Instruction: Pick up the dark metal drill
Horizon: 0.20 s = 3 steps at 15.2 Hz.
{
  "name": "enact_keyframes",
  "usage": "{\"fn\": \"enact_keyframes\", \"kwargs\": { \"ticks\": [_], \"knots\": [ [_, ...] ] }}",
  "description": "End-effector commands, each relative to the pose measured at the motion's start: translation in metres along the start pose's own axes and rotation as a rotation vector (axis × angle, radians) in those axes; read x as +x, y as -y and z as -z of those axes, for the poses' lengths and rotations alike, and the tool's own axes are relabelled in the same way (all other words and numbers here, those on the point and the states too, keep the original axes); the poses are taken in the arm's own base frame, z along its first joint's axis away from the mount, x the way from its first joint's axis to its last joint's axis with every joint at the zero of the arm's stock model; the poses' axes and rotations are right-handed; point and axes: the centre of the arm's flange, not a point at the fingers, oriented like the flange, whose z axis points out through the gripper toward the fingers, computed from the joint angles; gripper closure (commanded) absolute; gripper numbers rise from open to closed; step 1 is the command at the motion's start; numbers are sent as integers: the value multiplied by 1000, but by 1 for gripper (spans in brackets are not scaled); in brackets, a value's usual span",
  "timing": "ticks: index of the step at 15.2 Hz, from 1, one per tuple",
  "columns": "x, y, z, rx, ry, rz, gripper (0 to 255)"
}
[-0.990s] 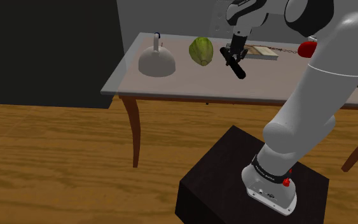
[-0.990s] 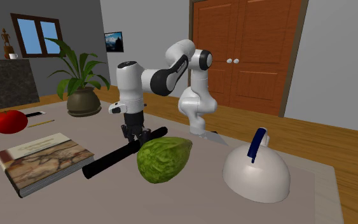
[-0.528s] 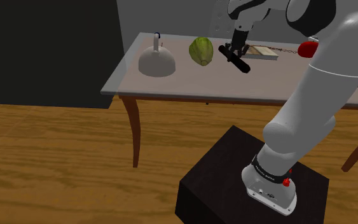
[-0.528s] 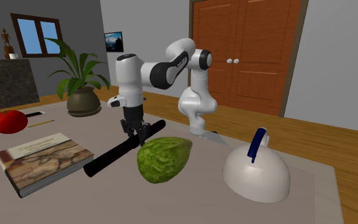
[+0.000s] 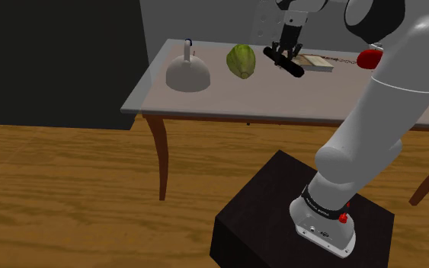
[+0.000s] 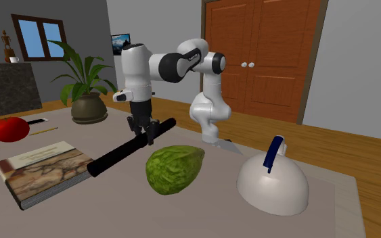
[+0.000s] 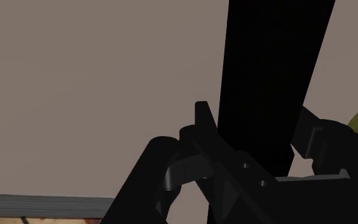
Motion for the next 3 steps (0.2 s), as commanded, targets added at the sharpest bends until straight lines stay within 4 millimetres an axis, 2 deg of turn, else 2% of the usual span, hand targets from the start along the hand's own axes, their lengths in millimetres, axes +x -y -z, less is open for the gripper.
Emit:
{"fn": "enact_keyframes", "kwargs": {
  "ticks": [1, 3],
  "knots": [
    [0, 0, 10, 0, 0, 0, 255],
    [0, 0, 11, 0, 0, 0, 255]
  ]
}}
